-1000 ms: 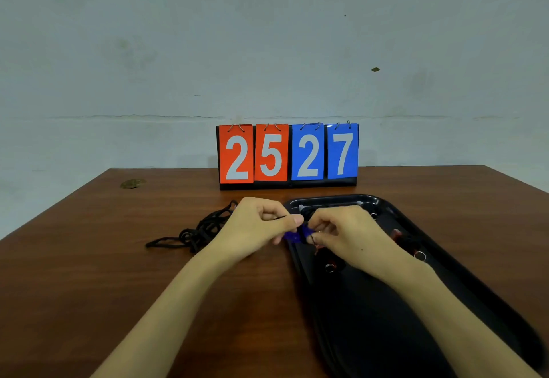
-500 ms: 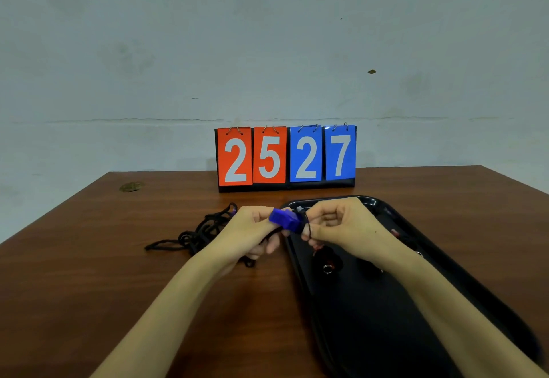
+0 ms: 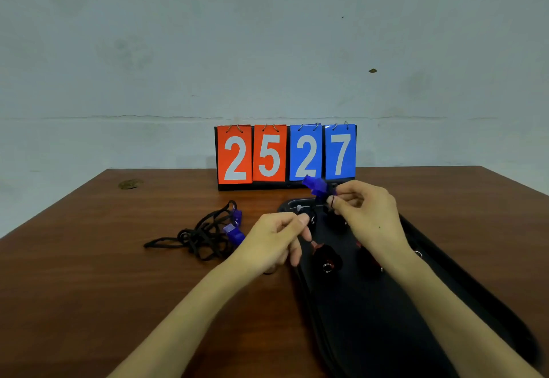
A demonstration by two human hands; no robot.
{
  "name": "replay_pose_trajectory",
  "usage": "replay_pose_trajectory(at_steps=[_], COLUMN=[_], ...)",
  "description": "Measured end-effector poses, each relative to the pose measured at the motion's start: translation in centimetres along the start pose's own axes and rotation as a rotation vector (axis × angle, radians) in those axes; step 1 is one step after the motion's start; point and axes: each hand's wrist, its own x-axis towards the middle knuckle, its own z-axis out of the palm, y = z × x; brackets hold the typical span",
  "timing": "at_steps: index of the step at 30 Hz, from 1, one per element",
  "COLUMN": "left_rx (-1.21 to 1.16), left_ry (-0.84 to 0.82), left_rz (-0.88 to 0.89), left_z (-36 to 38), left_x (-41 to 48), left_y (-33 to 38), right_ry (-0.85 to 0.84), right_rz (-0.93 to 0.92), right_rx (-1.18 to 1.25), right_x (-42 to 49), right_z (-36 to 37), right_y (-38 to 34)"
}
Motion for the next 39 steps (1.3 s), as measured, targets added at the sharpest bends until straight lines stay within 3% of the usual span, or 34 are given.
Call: replay_pose_trajectory(at_steps=[5,11,15,19,28,32,39], left_rx=[0.133,0.227,0.27,0.291,0.176,0.038,0.005], left_ry=[-0.074,0.019,0.151,0.24,0.057,0.006,0.056], left_rz=[0.073,0.173,0.182,0.179,-0.021,-0.093,-0.021], left_z=[0.6,0.0,-1.2,-2.5,-2.8,-2.0,-1.2], left_x=[-0.6,-1.0,-0.9,-0.3,-0.2,-0.3,0.0], left_y=[0.6,1.0,1.1,0.6,0.5,0.2,-0.3], right_ry=[-0.058,-0.29,-0.469,-0.523,-0.659,-0.581,-0.175], right_rz=[-0.108,-0.236,-0.274,-0.227,-0.124,-0.067,0.115], right_rx=[-0.316,-0.542,-0.446,-0.252,0.106,0.263,0.264], right_x=[-0.3,-0.5,-0.8,-1.0,-1.3,-1.2,0.1], right_z=[0.4,0.3,0.5,0.3,0.0,-0.3,-0.3], right_y=[0.3,-0.2,-0.3,-0.8,-1.4,-1.7,-0.6])
